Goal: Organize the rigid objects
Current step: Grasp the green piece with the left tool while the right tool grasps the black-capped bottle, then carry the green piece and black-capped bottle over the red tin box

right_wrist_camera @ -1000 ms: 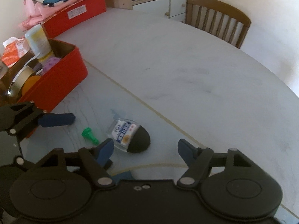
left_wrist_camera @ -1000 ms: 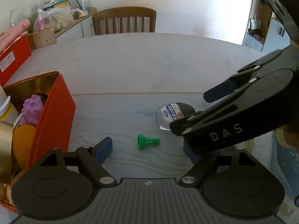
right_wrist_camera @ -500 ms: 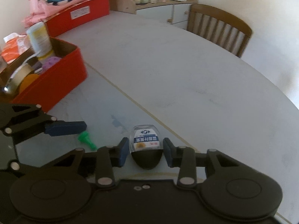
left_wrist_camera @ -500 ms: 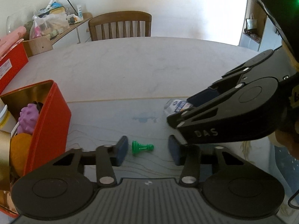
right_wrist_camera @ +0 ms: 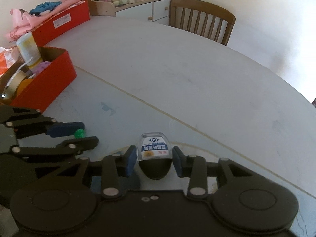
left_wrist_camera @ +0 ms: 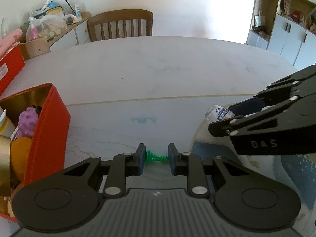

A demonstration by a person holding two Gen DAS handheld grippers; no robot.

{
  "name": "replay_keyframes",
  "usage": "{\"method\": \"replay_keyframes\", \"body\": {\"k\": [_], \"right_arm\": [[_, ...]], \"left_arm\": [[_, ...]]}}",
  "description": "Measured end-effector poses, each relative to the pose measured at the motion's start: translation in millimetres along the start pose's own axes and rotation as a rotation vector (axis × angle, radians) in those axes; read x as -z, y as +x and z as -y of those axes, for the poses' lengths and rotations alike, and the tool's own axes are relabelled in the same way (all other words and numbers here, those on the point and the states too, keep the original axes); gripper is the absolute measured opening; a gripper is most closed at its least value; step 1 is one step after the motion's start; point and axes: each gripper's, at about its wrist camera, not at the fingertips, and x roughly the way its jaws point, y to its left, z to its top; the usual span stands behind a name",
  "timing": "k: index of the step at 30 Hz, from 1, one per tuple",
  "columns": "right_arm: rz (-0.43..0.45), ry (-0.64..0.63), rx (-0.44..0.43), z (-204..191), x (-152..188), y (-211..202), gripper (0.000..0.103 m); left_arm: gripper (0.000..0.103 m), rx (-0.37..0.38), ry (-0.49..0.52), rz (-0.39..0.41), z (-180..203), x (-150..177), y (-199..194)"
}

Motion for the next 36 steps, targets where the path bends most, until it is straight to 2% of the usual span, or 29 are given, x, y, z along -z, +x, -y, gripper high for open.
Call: {"method": "replay_keyframes", "body": {"k": [11, 18, 26, 36], "right_arm": [[0.023, 0.023, -0.008, -27.7, 1.8, -50.0, 0.038], [0.055, 0.039, -0.023, -51.3, -2.8, -79.8, 0.038], [0.091, 0.045, -0.046, -90.4, -13.1, -100.9, 0.038], [0.124, 0.058, -0.073, -139.0, -29.3, -106.8, 0.038]], "left_arm": [[0.024, 0.041, -0.032, -0.014, -21.5, -2.2, -34.4], [0.024, 0.074, -0.029, 0.02, -39.5, -7.9, -68.6], [0.024, 0.088, -0.032, 0.049, -70.0, -7.7, -103.1], [0.024, 0.076, -0.052, 0.074, -122.6, 1.8, -136.4]]}}
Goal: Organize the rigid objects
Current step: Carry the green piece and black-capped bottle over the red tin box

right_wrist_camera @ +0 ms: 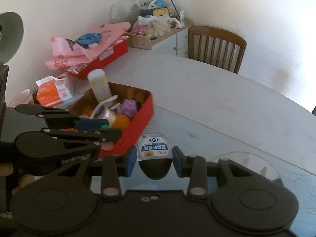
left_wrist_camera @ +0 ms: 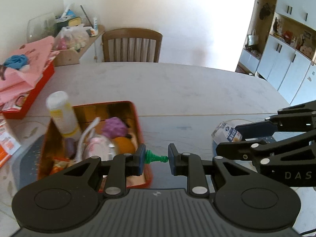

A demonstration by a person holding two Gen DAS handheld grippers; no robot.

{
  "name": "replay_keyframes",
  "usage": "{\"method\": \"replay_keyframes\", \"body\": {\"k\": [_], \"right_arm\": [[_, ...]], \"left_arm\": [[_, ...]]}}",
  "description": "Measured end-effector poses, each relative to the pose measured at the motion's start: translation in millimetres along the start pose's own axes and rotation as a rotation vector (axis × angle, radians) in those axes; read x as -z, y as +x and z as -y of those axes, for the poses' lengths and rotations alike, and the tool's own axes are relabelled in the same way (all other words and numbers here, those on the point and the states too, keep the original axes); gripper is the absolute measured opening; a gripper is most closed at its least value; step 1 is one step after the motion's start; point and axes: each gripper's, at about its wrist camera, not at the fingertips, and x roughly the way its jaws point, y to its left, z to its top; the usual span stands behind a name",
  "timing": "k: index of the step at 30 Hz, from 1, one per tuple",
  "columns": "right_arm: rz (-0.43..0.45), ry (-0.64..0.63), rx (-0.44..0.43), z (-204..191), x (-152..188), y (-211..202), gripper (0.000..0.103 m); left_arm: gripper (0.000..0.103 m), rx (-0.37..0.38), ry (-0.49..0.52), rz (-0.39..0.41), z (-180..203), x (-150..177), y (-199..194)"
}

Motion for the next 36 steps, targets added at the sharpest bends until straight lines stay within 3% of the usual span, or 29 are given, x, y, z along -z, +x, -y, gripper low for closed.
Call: {"method": "replay_keyframes", "body": {"k": [18, 25, 36], "right_arm": [[-0.028, -0.046, -0.003, -76.4, -20.7, 46.1, 0.038], [-0.045, -0.036, 0.036, -75.3, -39.3, 75.4, 0.038], [-0.083, -0.003, 0.054, -56.4, -69.3, 125.6, 0.038]], "left_arm": [[0.024, -0.092, -0.089, -0.005, -105.6, 14.4, -5.2], [0.024, -0.12, -0.104, -0.017, -132.8, 15.4, 13.5], [0.024, -0.107, -0.084, -0.024, -140.2, -1.0, 51.9]]}}
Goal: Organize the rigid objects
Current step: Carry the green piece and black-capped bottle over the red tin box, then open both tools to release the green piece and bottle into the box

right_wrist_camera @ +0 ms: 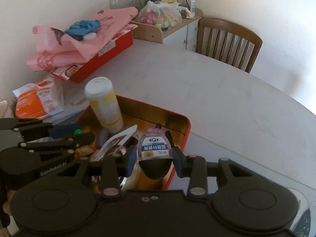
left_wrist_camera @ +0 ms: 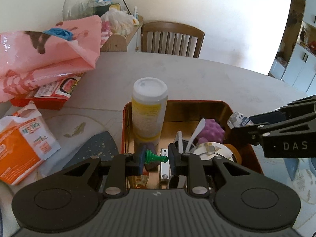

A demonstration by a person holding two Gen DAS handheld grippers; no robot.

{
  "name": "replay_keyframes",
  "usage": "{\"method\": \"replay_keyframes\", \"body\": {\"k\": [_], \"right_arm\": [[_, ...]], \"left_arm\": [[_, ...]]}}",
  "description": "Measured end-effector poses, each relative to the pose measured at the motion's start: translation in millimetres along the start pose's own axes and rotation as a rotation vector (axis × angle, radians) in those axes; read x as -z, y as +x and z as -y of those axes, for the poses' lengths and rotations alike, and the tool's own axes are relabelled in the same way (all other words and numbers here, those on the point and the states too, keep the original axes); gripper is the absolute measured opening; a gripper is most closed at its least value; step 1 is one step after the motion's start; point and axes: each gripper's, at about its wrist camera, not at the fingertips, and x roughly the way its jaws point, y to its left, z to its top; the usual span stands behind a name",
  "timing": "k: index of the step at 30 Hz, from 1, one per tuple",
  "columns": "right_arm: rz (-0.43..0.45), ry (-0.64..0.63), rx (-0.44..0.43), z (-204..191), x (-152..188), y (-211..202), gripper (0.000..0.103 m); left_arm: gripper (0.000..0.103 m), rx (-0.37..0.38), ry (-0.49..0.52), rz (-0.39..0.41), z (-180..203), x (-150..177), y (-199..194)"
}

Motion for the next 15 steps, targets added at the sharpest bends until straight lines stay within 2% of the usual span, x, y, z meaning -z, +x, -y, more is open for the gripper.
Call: {"method": "replay_keyframes", "body": {"k": [15], "right_arm": [[-0.042, -0.003, -0.007, 1.2, 0.4, 26.2, 0.039]], "left_arm": [[0.024, 0.02, 0.008, -0.067, 2.0, -0.5, 36.8]]}}
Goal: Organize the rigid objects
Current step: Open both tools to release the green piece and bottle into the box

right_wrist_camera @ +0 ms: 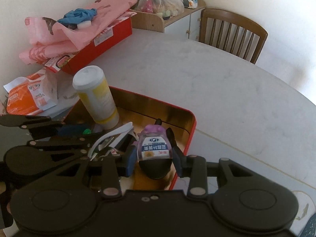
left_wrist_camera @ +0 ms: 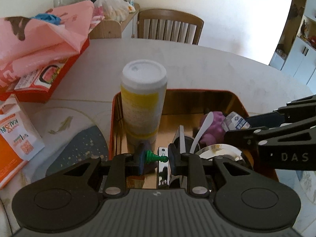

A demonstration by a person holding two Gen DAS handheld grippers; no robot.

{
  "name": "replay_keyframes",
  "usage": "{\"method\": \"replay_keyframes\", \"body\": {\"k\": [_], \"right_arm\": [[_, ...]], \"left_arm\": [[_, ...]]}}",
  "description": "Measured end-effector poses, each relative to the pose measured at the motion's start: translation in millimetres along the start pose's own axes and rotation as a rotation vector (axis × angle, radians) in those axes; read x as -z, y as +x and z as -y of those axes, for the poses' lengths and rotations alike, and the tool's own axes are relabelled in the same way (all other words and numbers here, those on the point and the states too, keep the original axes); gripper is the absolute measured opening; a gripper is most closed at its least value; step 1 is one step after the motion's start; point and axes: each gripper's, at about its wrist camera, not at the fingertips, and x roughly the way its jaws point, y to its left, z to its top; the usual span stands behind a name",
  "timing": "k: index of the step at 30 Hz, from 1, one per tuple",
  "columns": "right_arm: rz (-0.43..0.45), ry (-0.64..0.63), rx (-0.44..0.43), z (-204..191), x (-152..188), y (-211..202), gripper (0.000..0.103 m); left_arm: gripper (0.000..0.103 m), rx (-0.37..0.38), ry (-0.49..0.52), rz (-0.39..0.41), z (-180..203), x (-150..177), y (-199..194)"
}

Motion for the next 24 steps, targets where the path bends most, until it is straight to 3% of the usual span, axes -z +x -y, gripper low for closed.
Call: {"method": "replay_keyframes", "body": {"k": [9, 13, 17, 22, 24], "right_arm": [[0.012, 0.009, 0.005, -0.6, 0.8, -5.1, 0.041], [0.025, 0.021, 0.004, 1.3, 2.3, -11.6, 0.049], [0.033, 0.024, 0.001, 1.1, 5.3, -18.6, 0.05], [0.047, 0.028, -0.013, -2.5, 10.1, -30.4, 0.054], [0.056, 0.025, -0.018, -4.3, 12.2, -36.0, 0.055]], "left_arm": [[0.024, 0.004, 0.016, -0.006, 4.7, 1.7, 0.3], [0.024, -0.003, 0.012, -0.006, 4.1, 2.8, -2.4], [0.025, -0.002, 0.006, -0.001, 3.5, 4.0, -6.8], [0.039, 0.013, -0.002, 0.018, 3.5, 4.7, -17.4], [0.056, 0.01, -0.002, 0.035, 3.6, 5.6, -23.5]]}}
